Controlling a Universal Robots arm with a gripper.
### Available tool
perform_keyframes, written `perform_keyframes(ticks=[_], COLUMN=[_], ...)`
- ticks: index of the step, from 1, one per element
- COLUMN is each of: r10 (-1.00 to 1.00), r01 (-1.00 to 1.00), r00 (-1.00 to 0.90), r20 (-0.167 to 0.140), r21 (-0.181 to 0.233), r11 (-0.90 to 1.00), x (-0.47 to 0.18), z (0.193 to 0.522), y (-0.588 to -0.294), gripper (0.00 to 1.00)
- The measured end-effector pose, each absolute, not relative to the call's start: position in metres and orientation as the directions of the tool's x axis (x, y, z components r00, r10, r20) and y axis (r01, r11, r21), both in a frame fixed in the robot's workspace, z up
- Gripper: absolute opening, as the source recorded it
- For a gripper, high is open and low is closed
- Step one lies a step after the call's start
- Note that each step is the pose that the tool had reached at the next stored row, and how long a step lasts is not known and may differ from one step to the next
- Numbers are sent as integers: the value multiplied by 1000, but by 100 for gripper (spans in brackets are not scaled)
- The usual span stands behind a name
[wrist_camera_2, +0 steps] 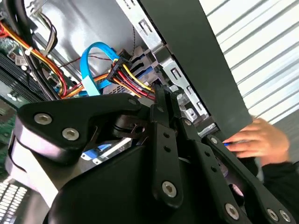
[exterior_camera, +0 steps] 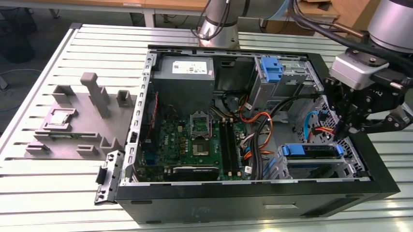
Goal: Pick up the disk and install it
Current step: 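Insert the first disk wire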
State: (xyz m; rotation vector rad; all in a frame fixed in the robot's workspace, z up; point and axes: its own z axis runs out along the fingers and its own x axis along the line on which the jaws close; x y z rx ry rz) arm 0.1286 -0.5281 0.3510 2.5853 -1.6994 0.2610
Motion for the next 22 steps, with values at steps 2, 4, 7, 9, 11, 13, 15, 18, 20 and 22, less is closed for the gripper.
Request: perform_keyframes(ticks=[2, 4, 7, 9, 11, 13, 15, 18, 20, 22], r10=[-921, -934, -950, -959, -967, -973, -979, -984, -986, -987], r01=[-928, -941, -958, -968, -976, -983, -988, -994, -997, -998], r00=[354, 320, 269, 233, 198, 164, 128, 74, 39, 11], r20=[160, 160, 160, 160, 160, 160, 160, 160, 160, 160], r21=[-61, -61, -61, -61, -61, -61, -61, -61, -61, -61], r11=[-367, -333, -281, -245, -210, -175, -140, -85, -49, -22], x=[129, 129, 129, 129, 129, 129, 129, 129, 129, 129], z=[351, 351, 350, 350, 350, 349, 349, 348, 348, 347], y=[-528, -528, -528, -528, -528, -528, -528, -528, -528, -528], gripper=[16, 16, 16, 16, 16, 16, 16, 16, 16, 16])
